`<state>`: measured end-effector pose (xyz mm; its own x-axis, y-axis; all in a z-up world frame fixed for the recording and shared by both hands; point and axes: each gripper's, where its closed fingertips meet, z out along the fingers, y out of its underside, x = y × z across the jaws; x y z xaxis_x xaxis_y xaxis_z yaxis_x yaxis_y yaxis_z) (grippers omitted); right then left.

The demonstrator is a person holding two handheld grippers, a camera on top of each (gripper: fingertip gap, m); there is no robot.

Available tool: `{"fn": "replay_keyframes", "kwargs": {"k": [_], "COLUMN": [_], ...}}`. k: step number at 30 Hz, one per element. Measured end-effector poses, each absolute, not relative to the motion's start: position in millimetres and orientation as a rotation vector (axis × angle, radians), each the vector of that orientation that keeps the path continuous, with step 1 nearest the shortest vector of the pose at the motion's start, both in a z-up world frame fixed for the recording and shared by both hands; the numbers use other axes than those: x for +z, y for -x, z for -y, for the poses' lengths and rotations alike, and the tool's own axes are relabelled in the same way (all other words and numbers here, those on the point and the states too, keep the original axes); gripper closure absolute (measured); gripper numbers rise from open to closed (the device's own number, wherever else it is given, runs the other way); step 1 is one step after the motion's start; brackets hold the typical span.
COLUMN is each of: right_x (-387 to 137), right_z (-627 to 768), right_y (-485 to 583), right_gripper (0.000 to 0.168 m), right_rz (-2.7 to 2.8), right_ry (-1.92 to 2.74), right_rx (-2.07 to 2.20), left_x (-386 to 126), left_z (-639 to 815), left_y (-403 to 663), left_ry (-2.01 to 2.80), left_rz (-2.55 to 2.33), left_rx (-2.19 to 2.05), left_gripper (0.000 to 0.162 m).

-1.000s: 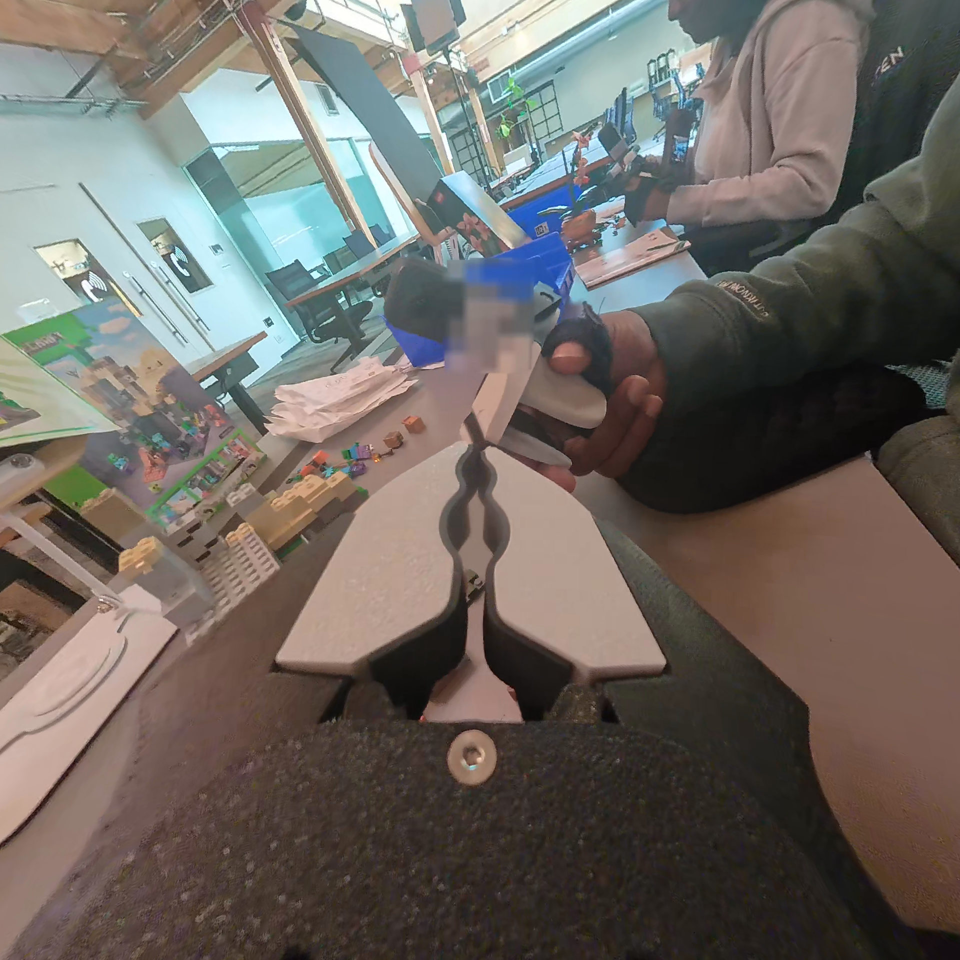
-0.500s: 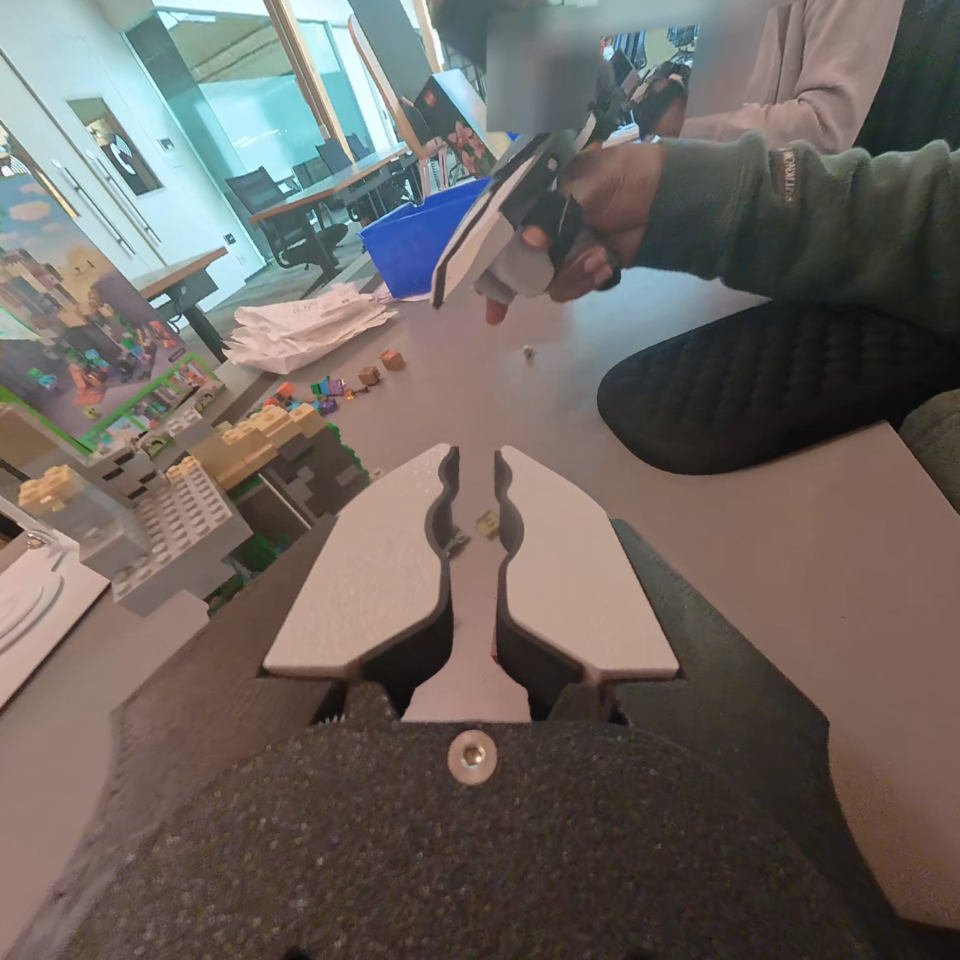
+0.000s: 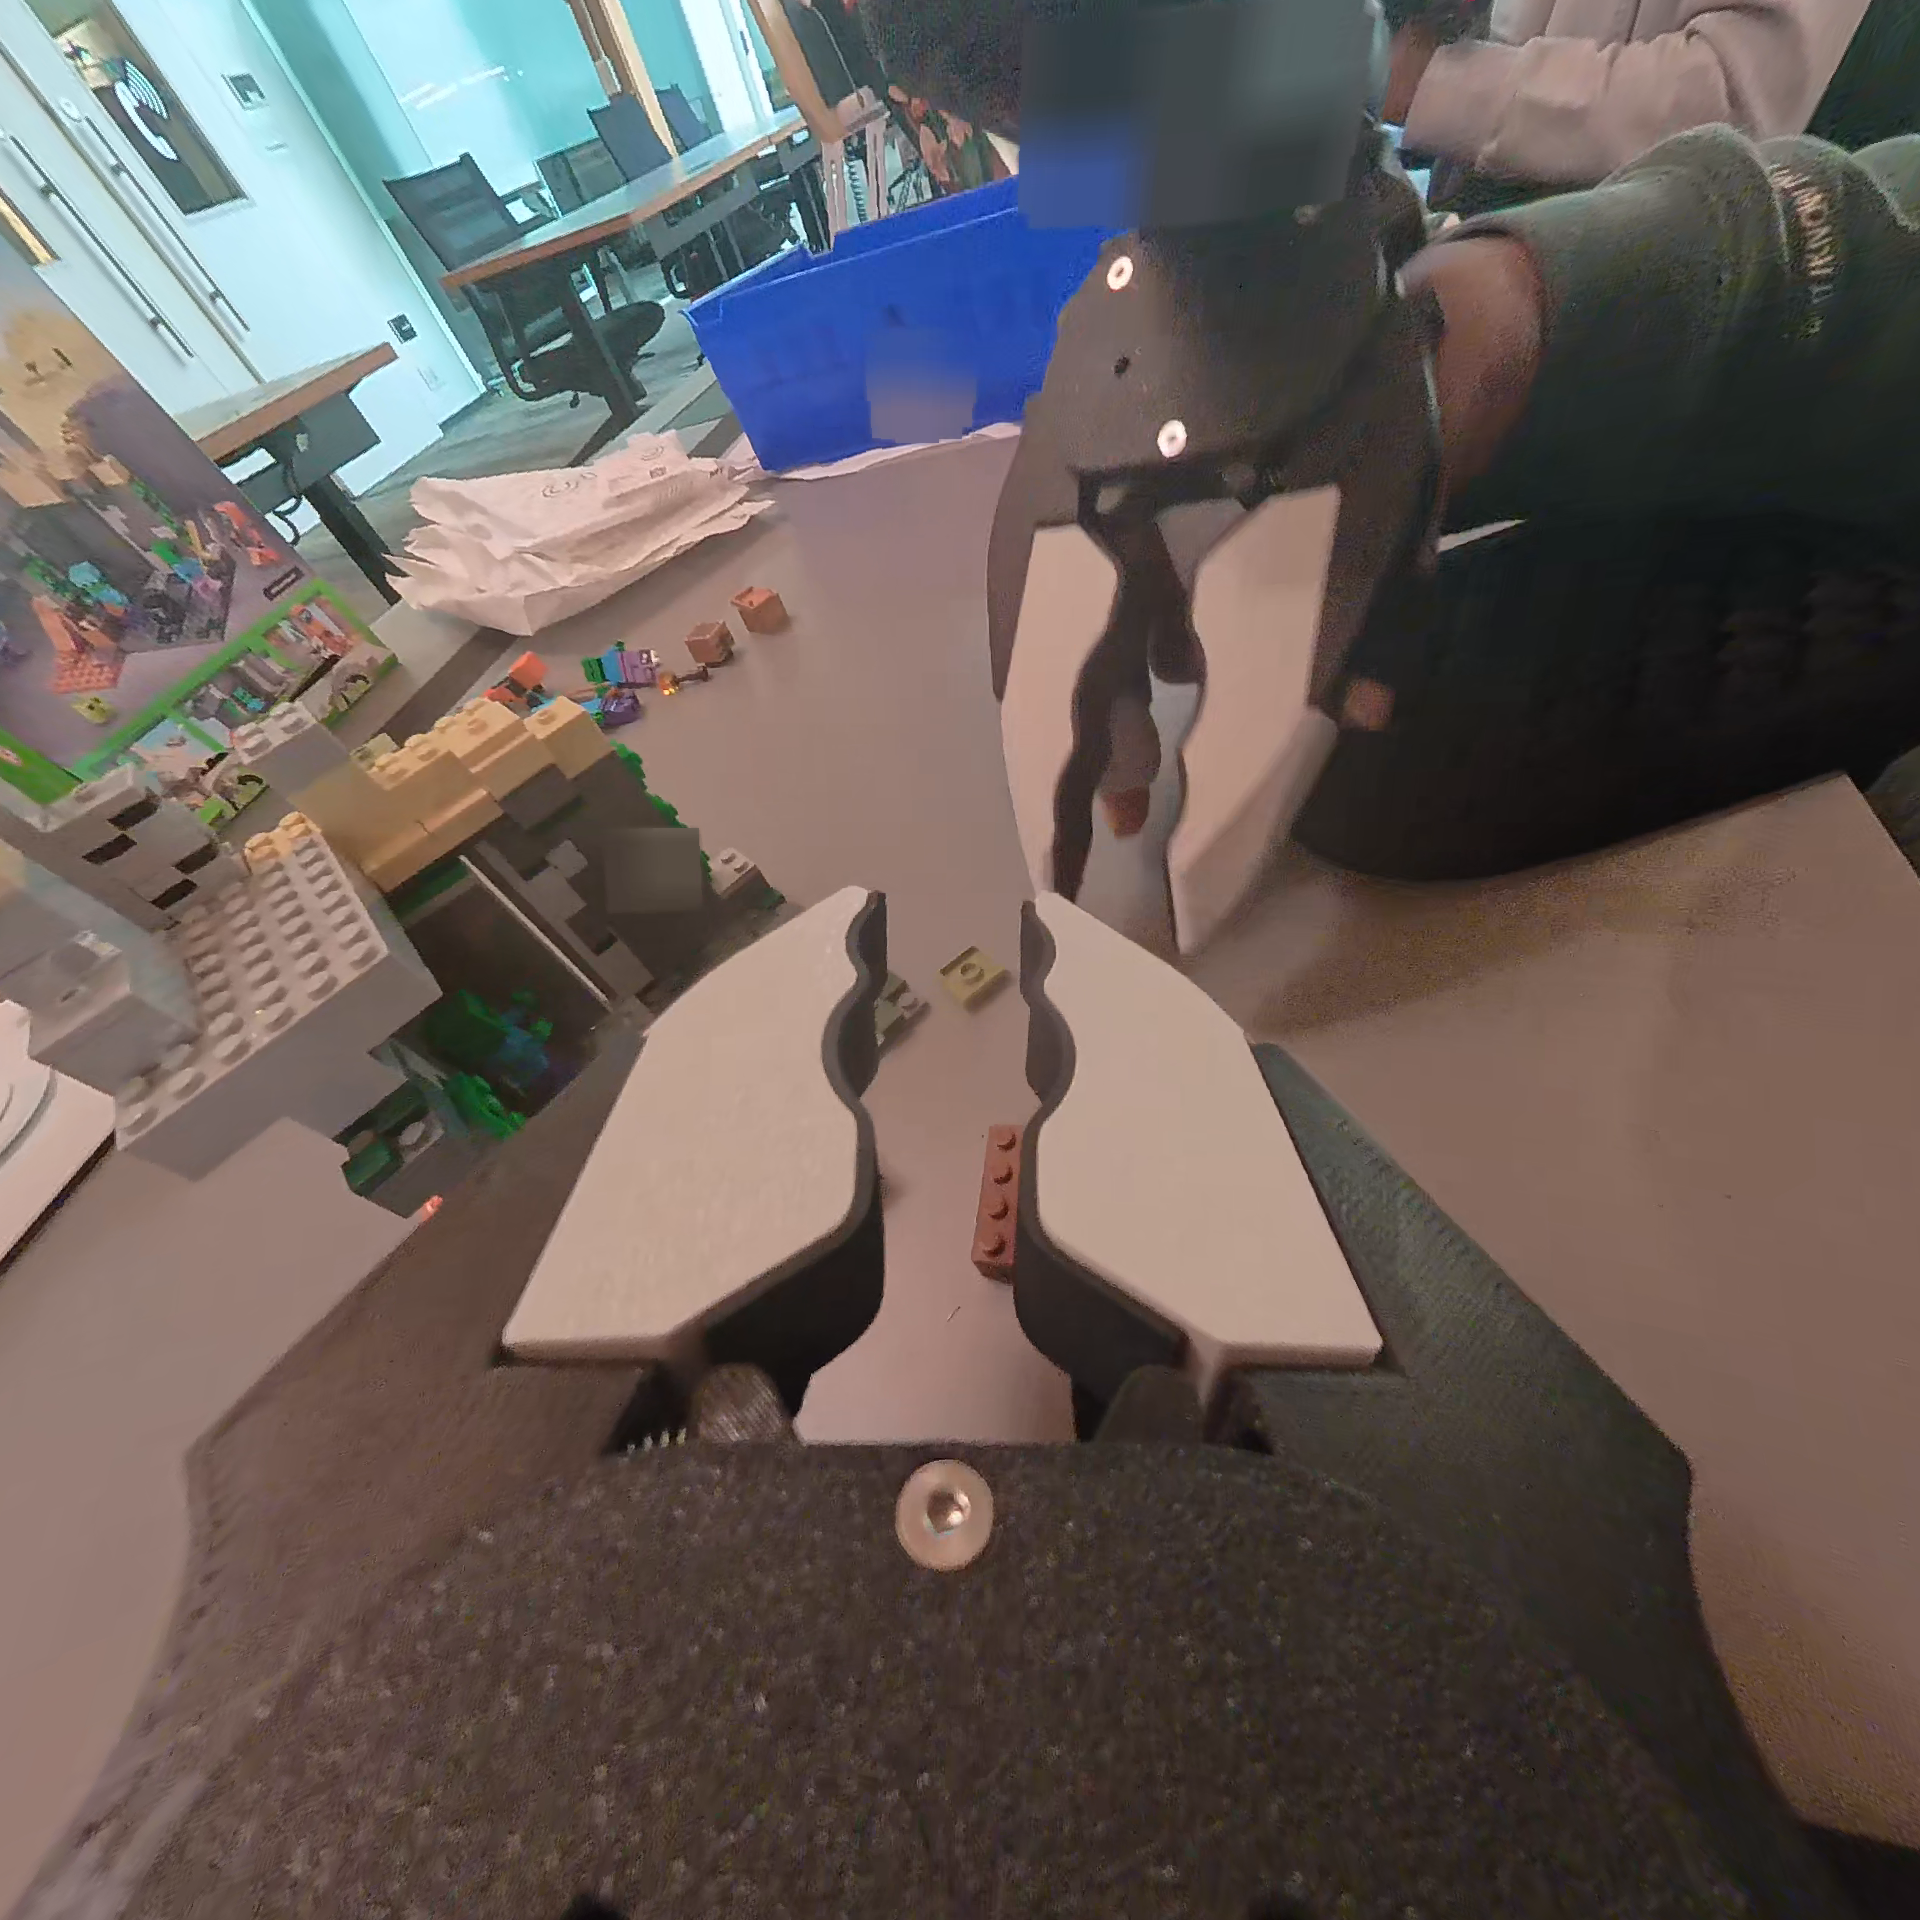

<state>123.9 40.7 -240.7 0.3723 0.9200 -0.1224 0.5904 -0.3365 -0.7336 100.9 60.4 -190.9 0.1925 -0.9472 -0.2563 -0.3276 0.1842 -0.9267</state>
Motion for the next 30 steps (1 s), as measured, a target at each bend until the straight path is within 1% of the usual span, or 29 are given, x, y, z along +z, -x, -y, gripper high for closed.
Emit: {"fn": "replay_keyframes", "kwargs": {"k": [5,6,7,12,16,19,22,26,30], "right_x": [-258.5,-259.4,-260.0,-252.4,-227.3,-217.4,-212.2,-215.0,-216.0], "right_z": [-42.8,-44.6,-46.2,-53.8,-65.8,-63.7,-65.1,-66.6,-66.5], "right_y": [-104.6,-103.1,-102.1,-102.0,-104.0,-99.1,-97.2,-94.0,-88.4], "right_gripper": [0.138,0.14,0.151,0.152,0.152,0.152,0.152,0.152,0.152], "right_rz": [1.383,1.388,1.397,1.44,1.472,1.445,1.422,1.442,1.457], "right_ry": [2.068,2.066,2.063,1.978,1.695,1.619,1.592,1.556,1.502], "right_rx": [0.525,0.497,0.471,0.377,0.125,0.138,0.117,0.031,-0.055], "left_x": [-192.0,-192.6,-193.4,-204.8,-213.4,-209.7,-204.7,-207.2,-210.9], "left_z": [-65.7,-65.8,-65.3,-60.9,-57.1,-62.5,-67.6,-65.9,-64.9], "left_y": [-97.5,-97.1,-97.0,-96.2,-98.6,-97.7,-96.7,-97.8,-97.8], "left_ry": [1.388,1.395,1.4,1.459,1.593,1.648,1.678,1.704,1.735], "left_rz": [-1.33,-1.33,-1.335,-1.399,-1.379,-1.303,-1.235,-1.242,-1.251], "left_rx": [-0.704,-0.714,-0.725,-0.752,-0.87,-0.939,-0.976,-0.967,-0.957], "left_gripper": [0.141,0.142,0.143,0.149,0.145,0.139,0.136,0.136,0.142]}}
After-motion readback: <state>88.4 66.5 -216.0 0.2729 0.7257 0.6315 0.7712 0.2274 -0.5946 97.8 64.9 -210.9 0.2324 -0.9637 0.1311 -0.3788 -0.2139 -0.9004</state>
